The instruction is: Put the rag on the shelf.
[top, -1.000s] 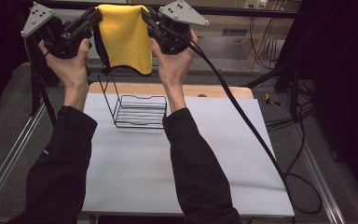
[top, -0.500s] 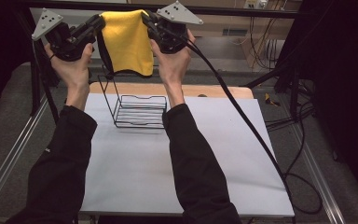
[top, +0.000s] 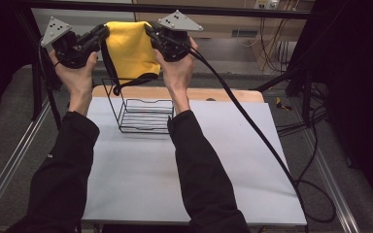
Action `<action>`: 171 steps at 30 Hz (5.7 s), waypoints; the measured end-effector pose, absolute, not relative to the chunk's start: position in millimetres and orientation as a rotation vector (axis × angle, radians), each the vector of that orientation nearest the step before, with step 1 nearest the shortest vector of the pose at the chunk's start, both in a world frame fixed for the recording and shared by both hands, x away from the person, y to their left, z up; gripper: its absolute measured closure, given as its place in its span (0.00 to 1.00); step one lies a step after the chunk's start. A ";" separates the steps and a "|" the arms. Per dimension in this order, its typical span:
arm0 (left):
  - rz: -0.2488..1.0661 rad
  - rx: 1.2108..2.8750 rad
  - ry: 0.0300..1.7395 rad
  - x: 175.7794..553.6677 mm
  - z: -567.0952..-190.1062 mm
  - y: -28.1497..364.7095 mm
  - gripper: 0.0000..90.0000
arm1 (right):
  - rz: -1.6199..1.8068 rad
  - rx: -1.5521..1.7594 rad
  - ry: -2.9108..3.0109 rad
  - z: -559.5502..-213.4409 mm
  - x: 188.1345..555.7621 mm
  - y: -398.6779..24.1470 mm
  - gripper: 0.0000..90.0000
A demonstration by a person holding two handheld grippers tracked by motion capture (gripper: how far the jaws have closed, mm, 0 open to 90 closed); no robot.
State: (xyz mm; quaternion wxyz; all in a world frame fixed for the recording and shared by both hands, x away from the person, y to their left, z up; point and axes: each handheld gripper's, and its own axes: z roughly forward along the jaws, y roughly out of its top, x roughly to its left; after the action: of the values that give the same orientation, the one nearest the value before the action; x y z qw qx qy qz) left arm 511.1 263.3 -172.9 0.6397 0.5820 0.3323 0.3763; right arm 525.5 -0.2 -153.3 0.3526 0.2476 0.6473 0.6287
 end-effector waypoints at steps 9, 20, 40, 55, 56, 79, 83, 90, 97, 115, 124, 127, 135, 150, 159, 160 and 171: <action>0.849 1.387 0.750 512.7 -192.7 265.2 0.90 | 1.610 0.671 1.725 -168.3 525.9 -1.0 0.93; 0.862 1.387 0.739 506.5 -195.0 280.0 0.90 | 1.648 0.660 1.778 -165.0 517.8 6.6 0.93; 0.815 1.487 0.710 501.7 -213.0 270.5 0.90 | 1.572 0.742 1.841 -187.0 520.3 -5.1 0.93; 0.766 1.525 0.695 481.7 -215.5 271.6 0.89 | 1.570 0.643 1.924 -187.2 500.8 -15.6 0.92; 0.766 1.525 0.695 481.7 -215.5 271.6 0.89 | 1.570 0.643 1.924 -187.2 500.8 -15.6 0.92; 0.669 1.686 0.798 455.1 -209.7 282.4 0.79 | 1.535 0.589 2.171 -213.7 476.2 -15.4 0.92; 0.690 1.684 0.812 456.0 -191.7 282.2 0.77 | 1.525 0.569 2.187 -216.9 474.5 -14.3 0.91; 0.657 1.763 0.837 469.7 -181.2 264.6 0.86 | 1.498 0.543 2.215 -221.4 472.9 -14.0 0.90; 0.596 1.854 0.886 484.9 -192.0 256.2 0.98 | 1.483 0.520 2.251 -227.9 473.3 -14.9 0.89; 0.560 1.969 0.862 472.1 -223.6 260.1 1.00 | 1.521 0.589 2.289 -231.9 473.5 -14.2 0.84; 0.582 1.971 0.859 469.2 -247.7 256.3 1.00 | 1.473 0.764 2.326 -253.0 485.5 -13.3 1.00; 0.591 1.966 0.876 473.2 -255.5 254.6 1.00 | 1.442 0.823 2.301 -266.1 492.8 -13.1 1.00; 0.613 1.934 0.888 480.1 -264.5 251.8 1.00 | 1.469 0.821 2.267 -275.3 494.9 -14.8 0.99; 0.581 1.917 0.880 452.3 -247.7 265.6 0.72 | 1.529 0.779 2.194 -248.9 467.9 -39.2 0.66; 0.526 1.954 0.907 431.8 -259.0 277.0 0.46 | 1.468 0.857 2.187 -247.1 452.2 -85.8 0.28; 0.520 1.964 0.908 429.7 -261.8 277.6 0.46 | 1.468 0.857 2.187 -247.1 452.2 -85.8 0.28; 0.469 1.984 0.911 413.2 -306.8 283.2 0.14 | 1.445 0.948 2.181 -278.7 437.5 -147.5 0.05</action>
State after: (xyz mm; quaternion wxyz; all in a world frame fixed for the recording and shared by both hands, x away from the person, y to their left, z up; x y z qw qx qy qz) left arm 413.2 283.2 -306.8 0.4388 0.7984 0.3666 0.1887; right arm 437.5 -147.5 -278.7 0.1785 0.3351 0.7713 0.5108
